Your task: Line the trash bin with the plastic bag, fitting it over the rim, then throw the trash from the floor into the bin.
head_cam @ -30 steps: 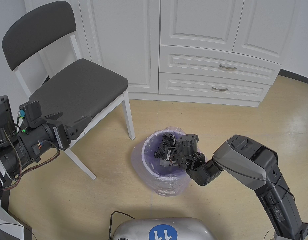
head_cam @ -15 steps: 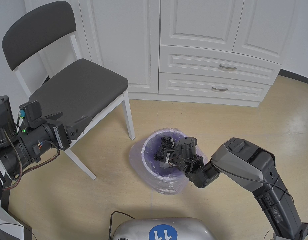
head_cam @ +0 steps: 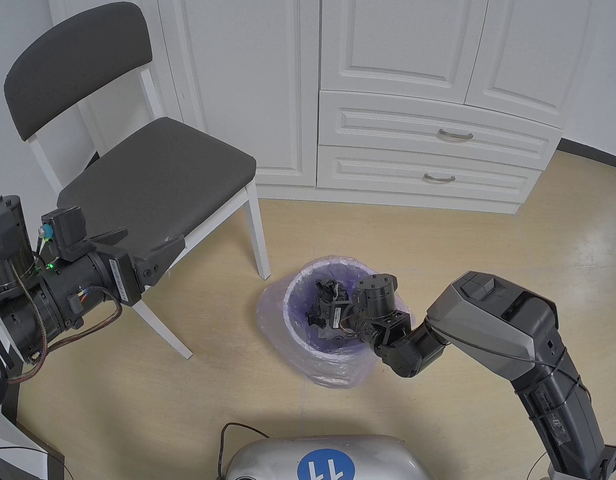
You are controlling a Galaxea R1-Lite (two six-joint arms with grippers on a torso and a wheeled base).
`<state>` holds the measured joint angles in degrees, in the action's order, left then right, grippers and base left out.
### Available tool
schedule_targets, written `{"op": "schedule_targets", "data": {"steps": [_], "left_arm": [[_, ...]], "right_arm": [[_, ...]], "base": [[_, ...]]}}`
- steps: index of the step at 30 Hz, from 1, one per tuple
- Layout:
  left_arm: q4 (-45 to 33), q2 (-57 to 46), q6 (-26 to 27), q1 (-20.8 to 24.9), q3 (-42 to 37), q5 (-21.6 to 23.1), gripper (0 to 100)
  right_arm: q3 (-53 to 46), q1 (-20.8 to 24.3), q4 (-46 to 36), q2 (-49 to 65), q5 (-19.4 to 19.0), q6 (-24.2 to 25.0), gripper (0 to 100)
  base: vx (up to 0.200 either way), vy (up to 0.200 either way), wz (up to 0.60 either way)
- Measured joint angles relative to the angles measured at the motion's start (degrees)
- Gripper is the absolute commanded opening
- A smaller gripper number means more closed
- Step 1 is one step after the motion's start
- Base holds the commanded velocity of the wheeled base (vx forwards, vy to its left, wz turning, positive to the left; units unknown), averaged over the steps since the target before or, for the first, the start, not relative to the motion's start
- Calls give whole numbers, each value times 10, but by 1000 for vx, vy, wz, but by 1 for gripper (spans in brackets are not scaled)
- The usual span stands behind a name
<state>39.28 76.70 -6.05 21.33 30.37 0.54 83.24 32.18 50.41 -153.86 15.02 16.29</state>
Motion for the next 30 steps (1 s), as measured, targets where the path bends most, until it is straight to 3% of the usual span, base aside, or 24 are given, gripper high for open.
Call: {"op": "schedule_targets", "data": {"steps": [9,20,30], "left_arm": [[1,3,0,9,-19,-1,100],[7,18,-1,29,-58,0,100],[33,165,0,51,-48,0,100]], "right_arm": [[-81,-2,13,62,-2,-5,100],[-201,-22,12,186,4,-59,100],[-303,-49,18,265,12,-59,100]], "base": [[0,0,0],[0,0,0],[0,0,0]]}}
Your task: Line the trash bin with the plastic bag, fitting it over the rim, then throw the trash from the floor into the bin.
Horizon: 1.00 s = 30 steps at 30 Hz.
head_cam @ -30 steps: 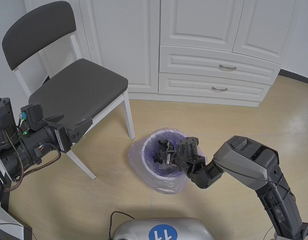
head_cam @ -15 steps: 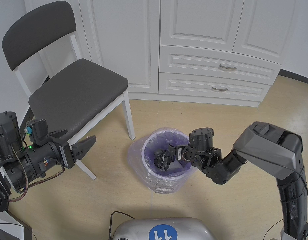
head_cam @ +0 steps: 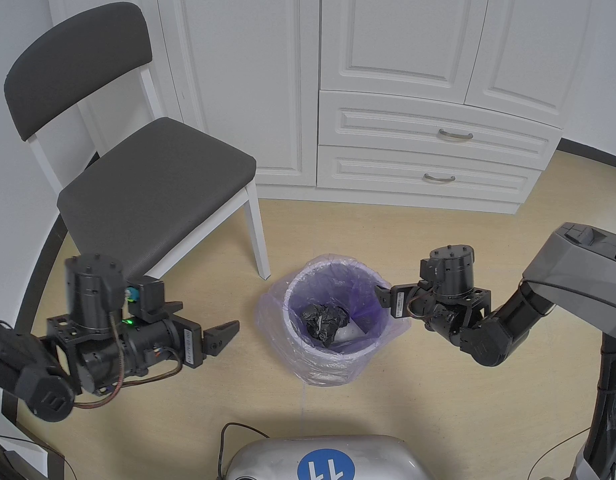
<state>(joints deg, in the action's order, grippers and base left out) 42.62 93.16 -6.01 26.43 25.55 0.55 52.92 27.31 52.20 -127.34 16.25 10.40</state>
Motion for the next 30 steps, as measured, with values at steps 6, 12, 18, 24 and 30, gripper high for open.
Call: {"op": "schedule_targets", "data": {"steps": [6,12,18,24,30], "left_arm": [[82,145,11,-8,34,1,100],[135,292,41,-28,115,3,100],[114,385,56,-50,230,8,100],[46,453,61,-68,353,12,100],[-42,514,64,-80,476,24,100]], "right_arm": [[-73,-19,70,26,18,3,100],[-151,-31,181,31,28,4,100],[-186,-40,230,17,33,14,100],[-190,-50,242,0,31,18,100],[-185,-67,245,-10,26,19,100]], "base": [[0,0,0],[0,0,0],[0,0,0],[0,0,0],[0,0,0]]}}
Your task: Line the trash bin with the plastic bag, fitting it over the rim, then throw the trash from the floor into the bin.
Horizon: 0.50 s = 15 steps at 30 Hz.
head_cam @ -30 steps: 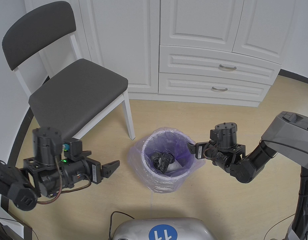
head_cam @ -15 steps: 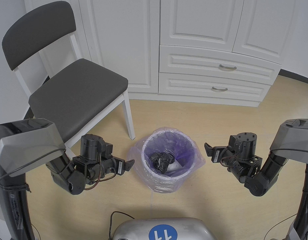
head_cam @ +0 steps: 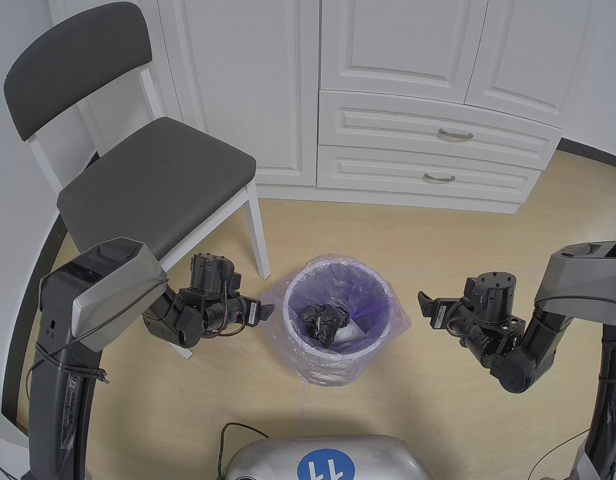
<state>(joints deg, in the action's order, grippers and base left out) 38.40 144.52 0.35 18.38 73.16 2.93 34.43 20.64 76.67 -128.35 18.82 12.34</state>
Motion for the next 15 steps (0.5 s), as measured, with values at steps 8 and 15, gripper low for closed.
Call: {"op": "schedule_targets", "data": {"steps": [8,15], "left_arm": [[-93,66,9,-6,109,13,100],[-147,118,23,-8,214,13,100]], "right_arm": [[25,-13,-5,-13,-10,0,100],[42,-17,-7,-24,-15,-2,100]], "base": [[0,0,0],[0,0,0]]}}
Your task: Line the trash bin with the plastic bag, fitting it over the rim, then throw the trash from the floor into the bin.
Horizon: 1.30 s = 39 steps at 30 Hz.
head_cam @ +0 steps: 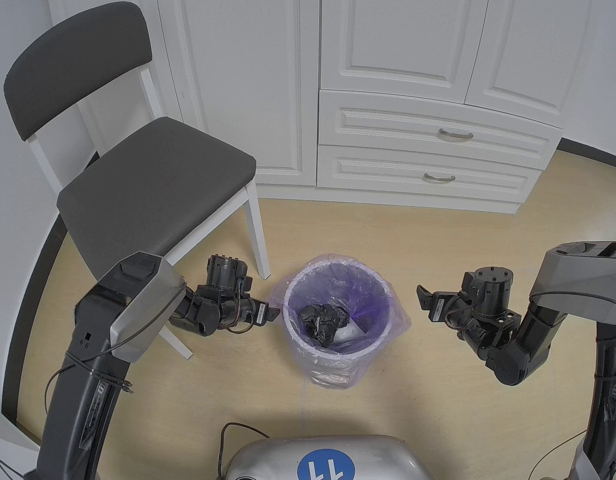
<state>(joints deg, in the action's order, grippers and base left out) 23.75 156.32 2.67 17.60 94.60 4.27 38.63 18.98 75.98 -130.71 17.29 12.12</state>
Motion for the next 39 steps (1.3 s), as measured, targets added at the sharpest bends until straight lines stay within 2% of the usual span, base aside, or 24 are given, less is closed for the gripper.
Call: {"op": "schedule_targets", "data": {"steps": [11,26,32,39], "left_arm": [[-94,93,7,4,176,-4,100],[-98,130,22,4,199,-1,100],[-88,99,30,-1,142,-3,100],[-11,22,36,-4,-34,-4,100]], "right_arm": [[13,-8,0,-17,-8,0,100],[20,-9,5,-44,-10,-1,100],[15,-6,5,-43,-9,-1,100],[6,-4,6,-35,-9,-7,100]], "base": [[0,0,0],[0,0,0],[0,0,0],[0,0,0]]}}
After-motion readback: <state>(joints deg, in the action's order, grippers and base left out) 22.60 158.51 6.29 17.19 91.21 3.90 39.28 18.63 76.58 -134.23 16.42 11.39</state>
